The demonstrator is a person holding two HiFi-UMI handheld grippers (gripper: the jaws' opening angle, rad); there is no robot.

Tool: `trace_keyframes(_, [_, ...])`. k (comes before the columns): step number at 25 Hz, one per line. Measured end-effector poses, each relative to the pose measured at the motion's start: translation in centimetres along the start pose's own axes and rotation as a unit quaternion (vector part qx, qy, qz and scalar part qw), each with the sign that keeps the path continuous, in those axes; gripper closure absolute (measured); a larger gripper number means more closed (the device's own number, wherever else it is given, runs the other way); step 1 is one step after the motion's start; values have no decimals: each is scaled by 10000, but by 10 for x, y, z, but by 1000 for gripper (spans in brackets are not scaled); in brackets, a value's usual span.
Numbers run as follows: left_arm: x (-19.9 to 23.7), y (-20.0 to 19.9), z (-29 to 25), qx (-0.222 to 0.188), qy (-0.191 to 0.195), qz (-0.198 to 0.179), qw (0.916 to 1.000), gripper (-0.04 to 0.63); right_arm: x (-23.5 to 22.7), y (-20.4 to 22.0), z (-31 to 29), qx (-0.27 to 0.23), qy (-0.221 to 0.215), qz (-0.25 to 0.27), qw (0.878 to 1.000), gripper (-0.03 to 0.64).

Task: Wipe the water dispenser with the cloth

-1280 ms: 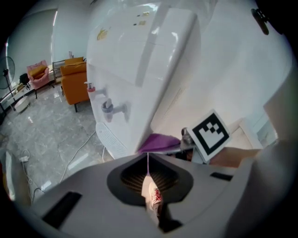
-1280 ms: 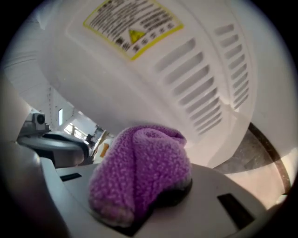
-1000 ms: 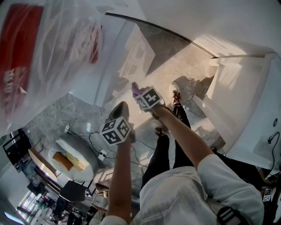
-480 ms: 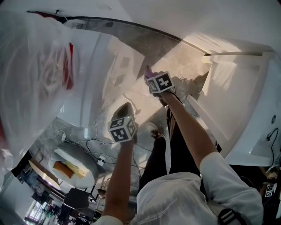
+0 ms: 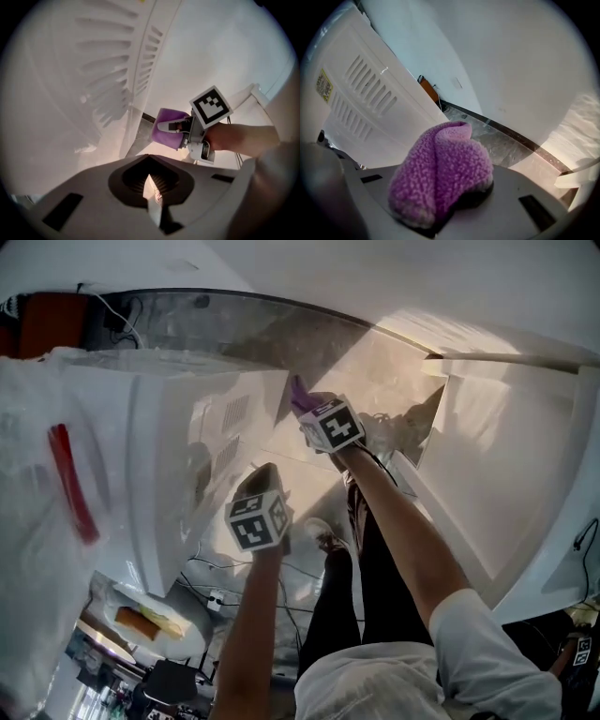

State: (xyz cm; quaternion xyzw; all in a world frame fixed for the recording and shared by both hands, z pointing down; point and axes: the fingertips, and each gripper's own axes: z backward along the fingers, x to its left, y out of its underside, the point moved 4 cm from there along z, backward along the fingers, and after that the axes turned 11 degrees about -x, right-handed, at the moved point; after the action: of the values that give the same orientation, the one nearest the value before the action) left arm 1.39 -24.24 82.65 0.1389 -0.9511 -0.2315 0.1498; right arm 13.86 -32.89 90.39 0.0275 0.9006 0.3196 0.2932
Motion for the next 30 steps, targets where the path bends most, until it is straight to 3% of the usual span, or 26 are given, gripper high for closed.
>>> trace_keyframes(4, [5,2,-33,117,59,211,9997,577,-15,0,-20,-103,117,151,9998,551])
trace_keyframes(8, [11,4,-58,127,97,408,9990,577,-23,7,-50,243,-178,-28,9995,551])
trace_keyframes(13, [18,17,-71,197,79,517,9984,577,-24,1,-83,332,-426,15,9985,551])
trace_keyframes(16, [20,23,-73,210,65,430,9988,577,-9,4,-95,545,-743,76,9957,551])
trace_keyframes(20, [18,36,-76,158,141,320,9993,577,1,12,-99,671,-755,220,9946,551])
trace_keyframes(26, [23,64,-76,82,-106,424,9990,577,30,56,-107,1528,-1107,903,9779,551])
trace_keyframes(30, [39,74,-56,239,-492,690,9961,577,61,85,-109,1728,-1519,828,9696,551])
